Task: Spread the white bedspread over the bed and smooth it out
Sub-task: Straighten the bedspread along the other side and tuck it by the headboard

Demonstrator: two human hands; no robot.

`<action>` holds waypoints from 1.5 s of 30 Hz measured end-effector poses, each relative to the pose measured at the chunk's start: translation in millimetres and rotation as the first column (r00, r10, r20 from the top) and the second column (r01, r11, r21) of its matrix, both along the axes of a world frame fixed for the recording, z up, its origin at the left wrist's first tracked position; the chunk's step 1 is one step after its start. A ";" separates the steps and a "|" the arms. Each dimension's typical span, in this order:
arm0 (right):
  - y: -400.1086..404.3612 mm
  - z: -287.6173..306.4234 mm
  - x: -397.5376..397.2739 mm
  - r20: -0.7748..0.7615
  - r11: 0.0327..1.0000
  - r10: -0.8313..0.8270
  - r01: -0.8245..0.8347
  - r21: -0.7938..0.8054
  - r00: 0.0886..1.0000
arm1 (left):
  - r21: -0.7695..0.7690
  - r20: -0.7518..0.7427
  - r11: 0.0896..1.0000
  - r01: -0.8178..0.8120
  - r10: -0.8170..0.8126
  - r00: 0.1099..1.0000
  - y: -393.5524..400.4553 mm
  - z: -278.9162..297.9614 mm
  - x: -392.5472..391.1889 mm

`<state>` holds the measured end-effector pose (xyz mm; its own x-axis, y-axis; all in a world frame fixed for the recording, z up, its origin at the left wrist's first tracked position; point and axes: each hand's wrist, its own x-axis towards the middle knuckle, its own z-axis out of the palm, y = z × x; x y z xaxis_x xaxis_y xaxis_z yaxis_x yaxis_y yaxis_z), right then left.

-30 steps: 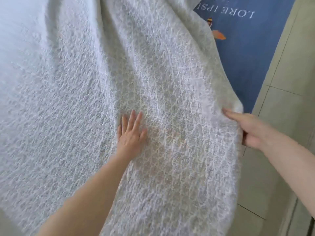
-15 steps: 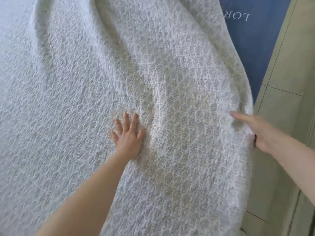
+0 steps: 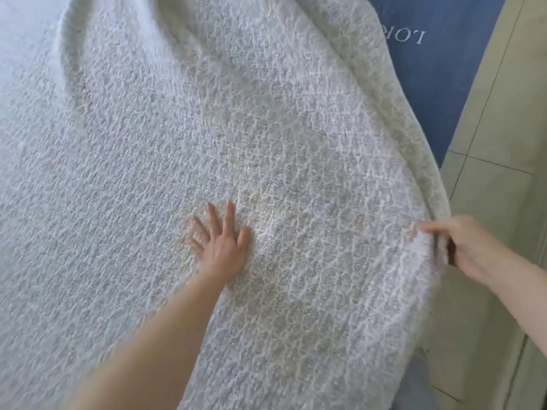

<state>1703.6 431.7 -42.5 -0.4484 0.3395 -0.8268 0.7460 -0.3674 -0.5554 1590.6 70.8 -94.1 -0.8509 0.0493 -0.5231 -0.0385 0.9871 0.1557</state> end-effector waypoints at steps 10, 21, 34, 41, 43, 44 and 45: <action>48.5 -3.8 -29.3 -0.073 0.965 -0.247 0.252 0.075 0.966 | 0.046 -0.005 0.981 -0.191 0.191 0.982 58.5 6.6 -16.0; 71.1 -24.3 -39.5 -0.023 0.998 -0.068 0.068 0.014 0.997 | -0.072 -0.058 0.968 -0.242 0.238 0.969 75.2 10.8 -109.2; 124.0 -6.7 -92.2 -0.288 0.990 -0.004 0.045 0.136 0.958 | -0.007 -0.183 0.892 0.452 -0.446 0.876 232.6 -12.1 -11.3; 131.8 -42.3 -82.3 0.008 0.844 0.166 -0.147 0.516 0.986 | -0.025 -0.219 0.892 0.451 -0.445 0.868 232.0 -13.8 -8.9; 132.3 -36.9 -103.3 -0.044 0.851 0.190 -0.143 0.505 0.981 | -0.039 -0.235 0.896 0.442 -0.438 0.868 232.7 -15.7 -8.7; 130.8 -36.2 -112.3 -0.055 0.828 0.246 -0.180 0.532 0.968 | -0.047 -0.241 0.897 0.440 -0.438 0.866 232.7 -16.1 -8.5; 128.3 -32.8 -121.0 -0.040 0.774 0.330 -0.246 0.584 0.943 | -0.049 -0.244 0.897 0.439 -0.437 0.866 233.4 -16.4 -8.4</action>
<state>1582.6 559.9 -75.4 -0.6910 0.5620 -0.4546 0.6701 0.2623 -0.6944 1582.2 304.2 -110.5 -0.8409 0.4497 -0.3011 0.4372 0.8924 0.1118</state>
